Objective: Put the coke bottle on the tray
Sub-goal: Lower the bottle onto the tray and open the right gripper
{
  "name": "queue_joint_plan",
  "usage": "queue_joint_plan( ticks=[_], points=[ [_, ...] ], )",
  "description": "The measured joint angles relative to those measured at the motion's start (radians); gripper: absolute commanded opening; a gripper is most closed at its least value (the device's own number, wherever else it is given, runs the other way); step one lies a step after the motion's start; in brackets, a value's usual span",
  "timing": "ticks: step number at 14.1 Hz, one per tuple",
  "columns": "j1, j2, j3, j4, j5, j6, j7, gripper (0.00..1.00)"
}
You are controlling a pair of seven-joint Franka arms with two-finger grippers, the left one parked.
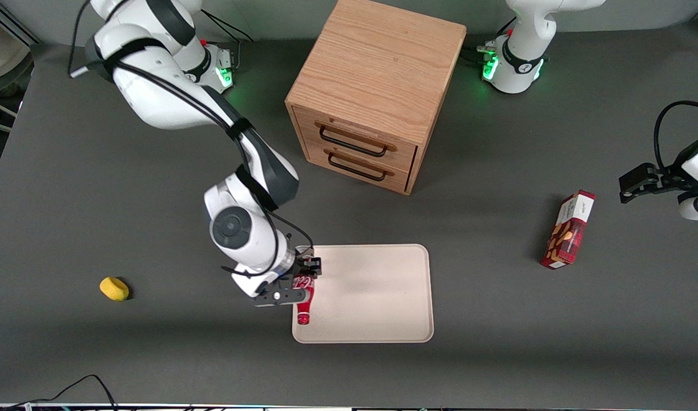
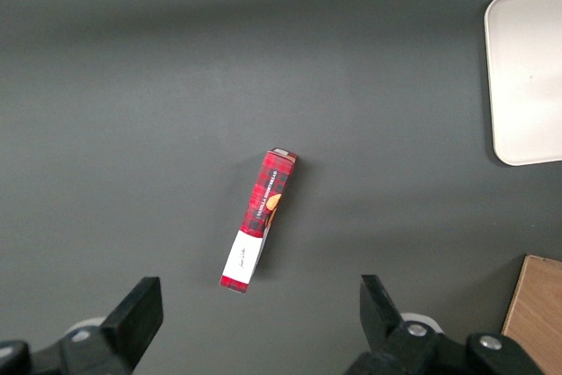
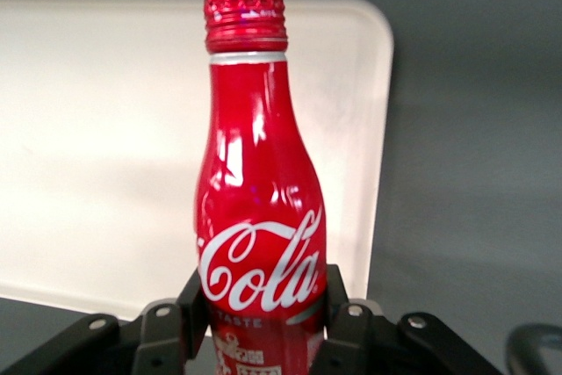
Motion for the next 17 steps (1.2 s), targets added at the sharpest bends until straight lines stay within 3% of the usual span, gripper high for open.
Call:
queue_joint_plan(
  ticks=[7, 8, 9, 17],
  points=[
    [0.003, 0.097, -0.027, 0.019, -0.005, 0.043, -0.022, 0.03],
    [0.003, 0.105, -0.028, 0.020, -0.005, 0.053, -0.022, 0.17],
    [0.003, 0.110, -0.028, 0.022, -0.005, 0.057, -0.022, 0.99],
    [0.003, 0.118, -0.028, 0.030, -0.005, 0.072, -0.014, 1.00]
  ],
)
